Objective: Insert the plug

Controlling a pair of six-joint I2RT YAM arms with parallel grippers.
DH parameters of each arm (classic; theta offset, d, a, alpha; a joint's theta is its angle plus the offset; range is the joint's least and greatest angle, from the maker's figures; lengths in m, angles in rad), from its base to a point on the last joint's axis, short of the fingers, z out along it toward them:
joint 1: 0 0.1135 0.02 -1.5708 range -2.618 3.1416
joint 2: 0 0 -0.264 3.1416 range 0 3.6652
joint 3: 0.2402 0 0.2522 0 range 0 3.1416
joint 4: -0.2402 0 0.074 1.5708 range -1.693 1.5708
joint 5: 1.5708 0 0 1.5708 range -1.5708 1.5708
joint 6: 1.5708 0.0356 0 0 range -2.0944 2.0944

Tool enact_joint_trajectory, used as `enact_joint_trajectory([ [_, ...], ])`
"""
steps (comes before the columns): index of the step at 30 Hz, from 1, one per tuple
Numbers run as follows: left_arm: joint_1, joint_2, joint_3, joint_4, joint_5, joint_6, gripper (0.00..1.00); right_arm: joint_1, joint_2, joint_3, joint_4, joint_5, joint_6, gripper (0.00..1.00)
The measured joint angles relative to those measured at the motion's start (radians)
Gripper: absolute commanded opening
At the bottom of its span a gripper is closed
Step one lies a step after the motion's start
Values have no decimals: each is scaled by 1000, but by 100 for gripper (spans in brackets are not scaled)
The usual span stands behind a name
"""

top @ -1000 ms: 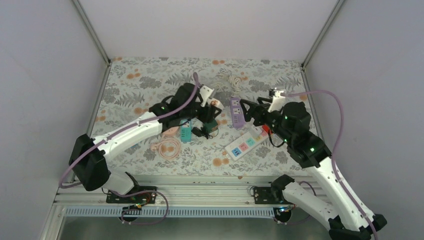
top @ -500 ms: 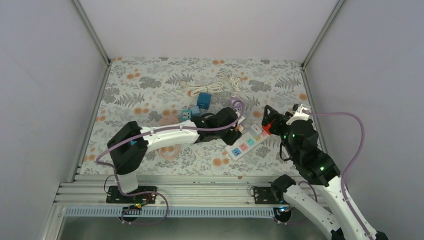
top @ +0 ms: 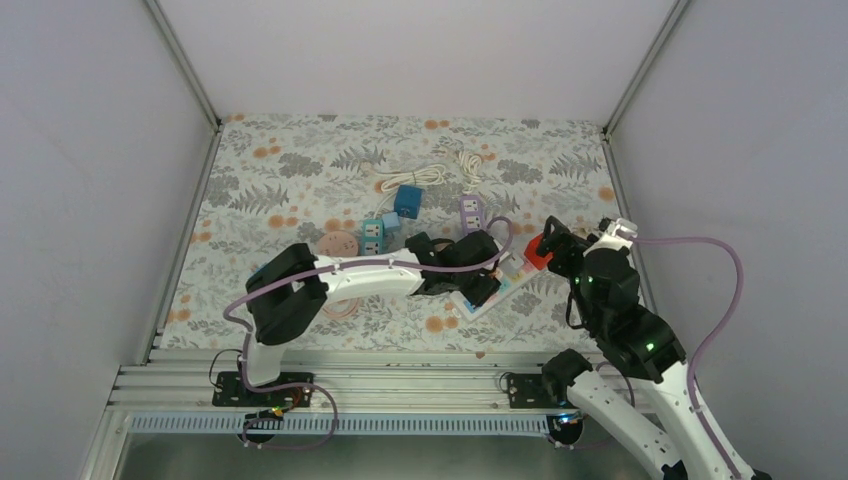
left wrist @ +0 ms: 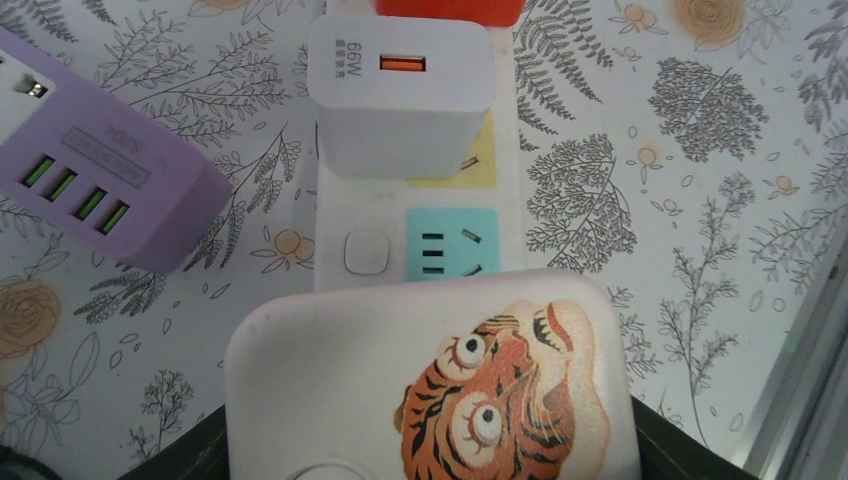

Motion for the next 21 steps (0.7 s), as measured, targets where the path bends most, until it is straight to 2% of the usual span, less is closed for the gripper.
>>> enact_joint_trajectory([
  [6,1,63,51,-23,17,2,46,0,-7,0,-41,87,21,96],
  [12,1,90,97,-48,18,5,46,0,-16,0,-65,148,32,82],
  [21,-10,98,119,-95,14,-3,46,0,2,0,-101,240,54,80],
])
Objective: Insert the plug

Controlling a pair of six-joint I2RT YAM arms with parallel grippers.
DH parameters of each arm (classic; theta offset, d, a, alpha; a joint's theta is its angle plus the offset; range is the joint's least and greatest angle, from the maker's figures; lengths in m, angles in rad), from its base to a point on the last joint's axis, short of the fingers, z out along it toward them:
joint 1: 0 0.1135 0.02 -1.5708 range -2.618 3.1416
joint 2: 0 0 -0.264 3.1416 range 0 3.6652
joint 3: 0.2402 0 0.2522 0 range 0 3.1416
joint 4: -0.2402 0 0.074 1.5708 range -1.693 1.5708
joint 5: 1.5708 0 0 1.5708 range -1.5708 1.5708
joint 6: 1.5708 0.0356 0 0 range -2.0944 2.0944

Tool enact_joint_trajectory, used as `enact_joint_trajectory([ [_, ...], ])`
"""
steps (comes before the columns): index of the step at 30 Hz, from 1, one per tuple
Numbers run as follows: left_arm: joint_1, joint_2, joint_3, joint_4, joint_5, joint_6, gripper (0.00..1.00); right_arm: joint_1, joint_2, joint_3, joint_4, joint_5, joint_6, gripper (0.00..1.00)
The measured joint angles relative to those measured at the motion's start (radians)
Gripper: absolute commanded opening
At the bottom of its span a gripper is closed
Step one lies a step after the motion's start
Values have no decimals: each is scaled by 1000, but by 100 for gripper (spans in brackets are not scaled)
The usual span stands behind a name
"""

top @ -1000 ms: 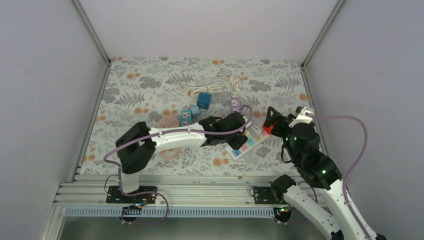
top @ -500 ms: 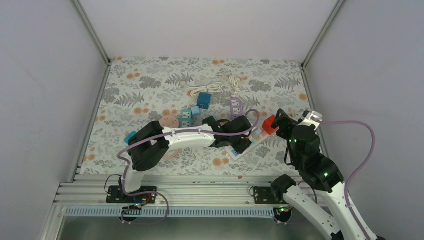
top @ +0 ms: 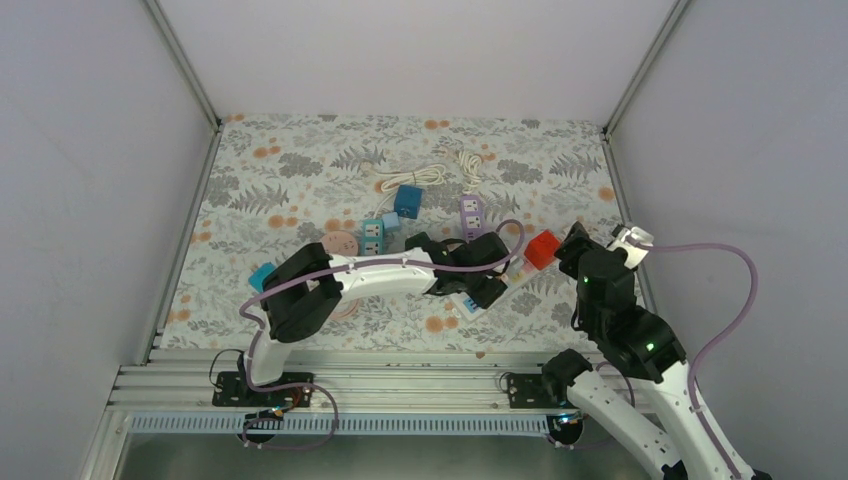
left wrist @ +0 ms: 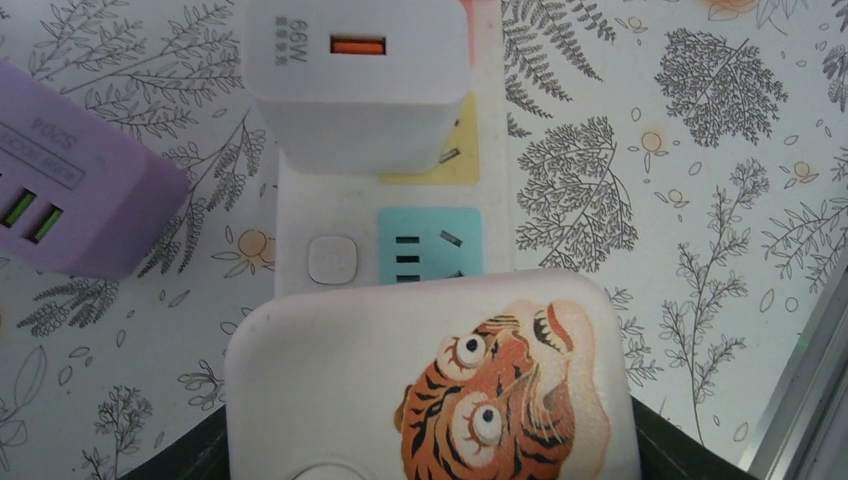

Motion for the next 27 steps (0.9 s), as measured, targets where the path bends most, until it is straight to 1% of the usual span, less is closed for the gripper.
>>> enact_joint_trajectory([
  [5,-16,0,4,-15,-4,-12,46,0,7,0,1,8,0,81],
  [13,-22,0,4,-19,-14,-20,45,0,68,0,1,6,-1,83],
  [27,-37,5,16,-45,-74,-46,45,0,66,0,1,26,-1,84],
])
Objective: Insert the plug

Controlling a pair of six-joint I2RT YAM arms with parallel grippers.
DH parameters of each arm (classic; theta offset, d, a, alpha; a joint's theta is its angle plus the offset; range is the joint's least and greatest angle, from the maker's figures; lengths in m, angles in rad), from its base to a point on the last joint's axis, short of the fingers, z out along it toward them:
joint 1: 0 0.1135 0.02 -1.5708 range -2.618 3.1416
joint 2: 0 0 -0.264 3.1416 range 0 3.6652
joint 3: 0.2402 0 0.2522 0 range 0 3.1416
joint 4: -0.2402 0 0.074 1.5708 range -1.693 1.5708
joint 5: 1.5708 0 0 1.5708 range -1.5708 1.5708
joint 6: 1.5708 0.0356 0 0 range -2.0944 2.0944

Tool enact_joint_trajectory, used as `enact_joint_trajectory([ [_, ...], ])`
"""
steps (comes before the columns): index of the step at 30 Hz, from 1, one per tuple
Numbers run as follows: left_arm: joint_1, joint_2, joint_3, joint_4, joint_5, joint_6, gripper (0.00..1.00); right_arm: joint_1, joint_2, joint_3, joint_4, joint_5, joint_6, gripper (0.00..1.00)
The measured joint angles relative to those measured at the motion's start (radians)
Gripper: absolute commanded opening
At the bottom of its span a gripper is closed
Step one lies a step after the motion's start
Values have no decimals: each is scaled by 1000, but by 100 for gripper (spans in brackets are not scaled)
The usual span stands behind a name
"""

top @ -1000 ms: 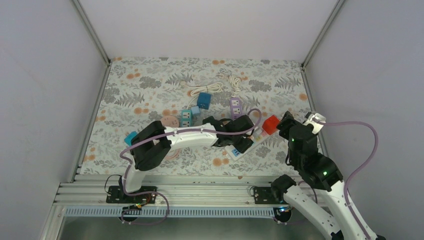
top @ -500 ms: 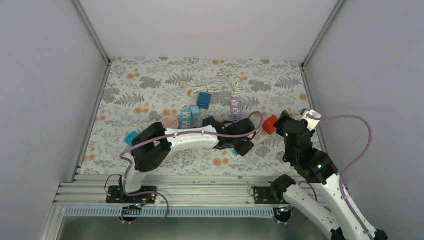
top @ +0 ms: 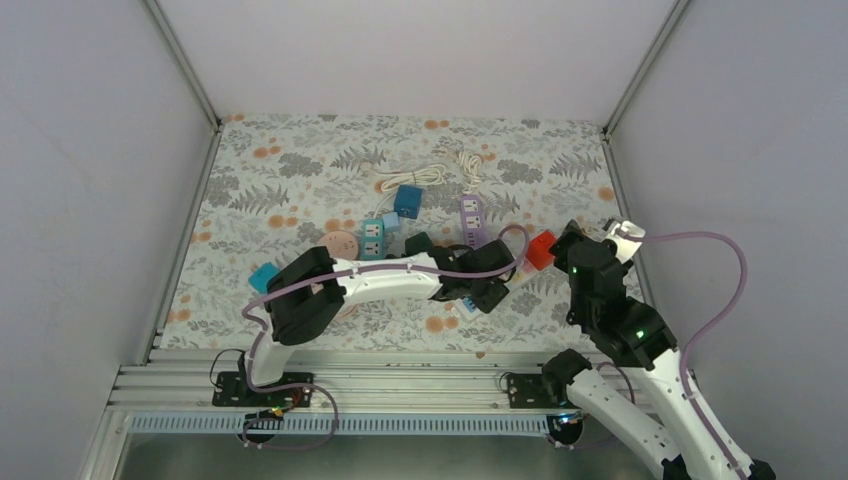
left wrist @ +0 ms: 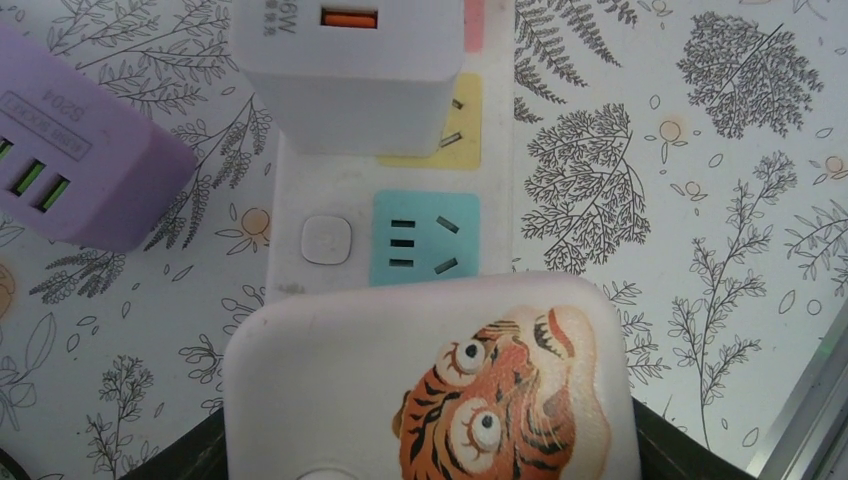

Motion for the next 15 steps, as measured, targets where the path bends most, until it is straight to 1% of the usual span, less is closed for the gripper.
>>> enact_joint_trajectory([
  [5,-18,28,40,-34,-39,1,44,0,-8,0,0,11,1,84],
  [15,-29,41,55,-50,-74,-35,42,0,-25,14,-1,48,1,84],
])
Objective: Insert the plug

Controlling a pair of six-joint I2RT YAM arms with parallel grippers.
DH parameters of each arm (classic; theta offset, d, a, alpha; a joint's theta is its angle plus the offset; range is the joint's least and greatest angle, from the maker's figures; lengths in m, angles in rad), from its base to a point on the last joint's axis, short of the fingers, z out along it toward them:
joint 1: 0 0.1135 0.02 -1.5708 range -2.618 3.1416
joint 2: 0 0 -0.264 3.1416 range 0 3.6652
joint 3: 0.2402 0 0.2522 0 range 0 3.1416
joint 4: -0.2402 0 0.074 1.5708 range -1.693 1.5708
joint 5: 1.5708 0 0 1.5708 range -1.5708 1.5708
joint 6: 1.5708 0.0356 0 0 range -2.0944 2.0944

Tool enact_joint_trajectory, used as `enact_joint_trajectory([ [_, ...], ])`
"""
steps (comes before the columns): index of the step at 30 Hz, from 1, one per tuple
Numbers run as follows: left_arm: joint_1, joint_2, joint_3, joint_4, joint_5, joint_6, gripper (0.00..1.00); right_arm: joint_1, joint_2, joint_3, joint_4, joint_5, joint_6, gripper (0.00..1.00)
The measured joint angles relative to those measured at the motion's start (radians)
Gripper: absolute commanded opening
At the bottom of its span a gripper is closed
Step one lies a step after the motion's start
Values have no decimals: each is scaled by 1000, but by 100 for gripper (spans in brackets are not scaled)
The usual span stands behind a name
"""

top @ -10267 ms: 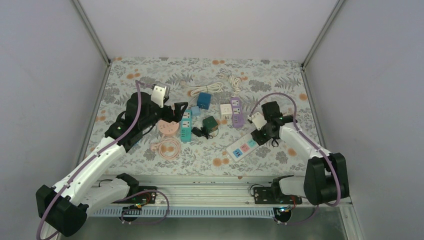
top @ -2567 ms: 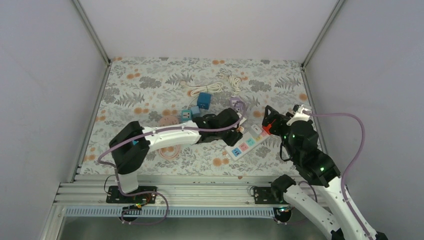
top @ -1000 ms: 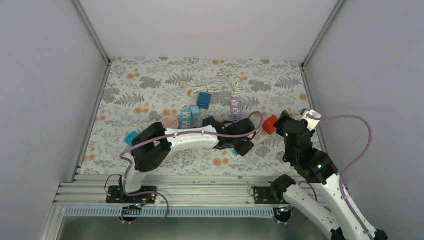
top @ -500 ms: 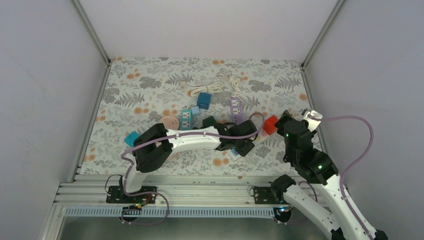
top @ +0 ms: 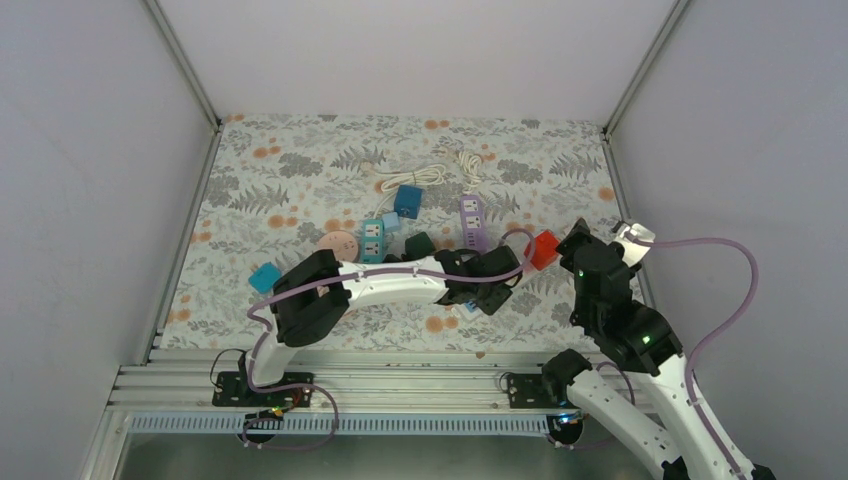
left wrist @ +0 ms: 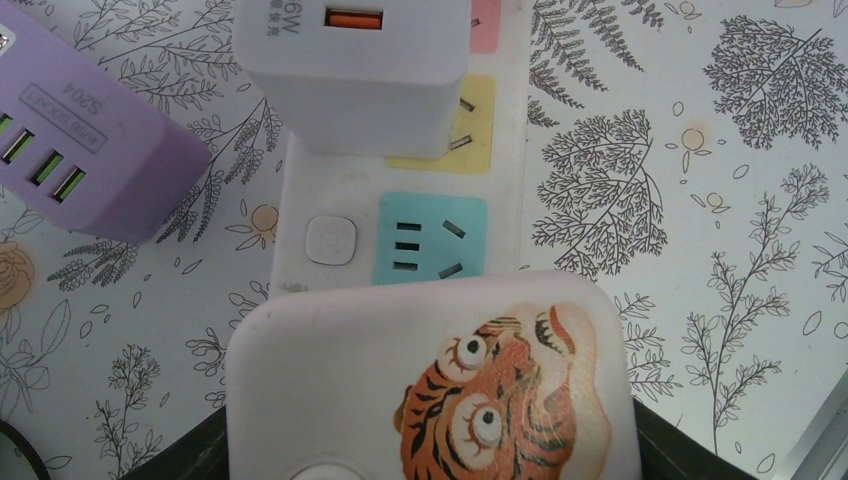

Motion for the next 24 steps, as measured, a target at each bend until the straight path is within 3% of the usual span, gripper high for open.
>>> enact_joint_trajectory([
  [8,0,8,22,-28,2,-30,42,0,0,0,0,3,0,85],
  [24,35,-47,-100,90,109,119,42,0,2,0,14,0,0,85],
])
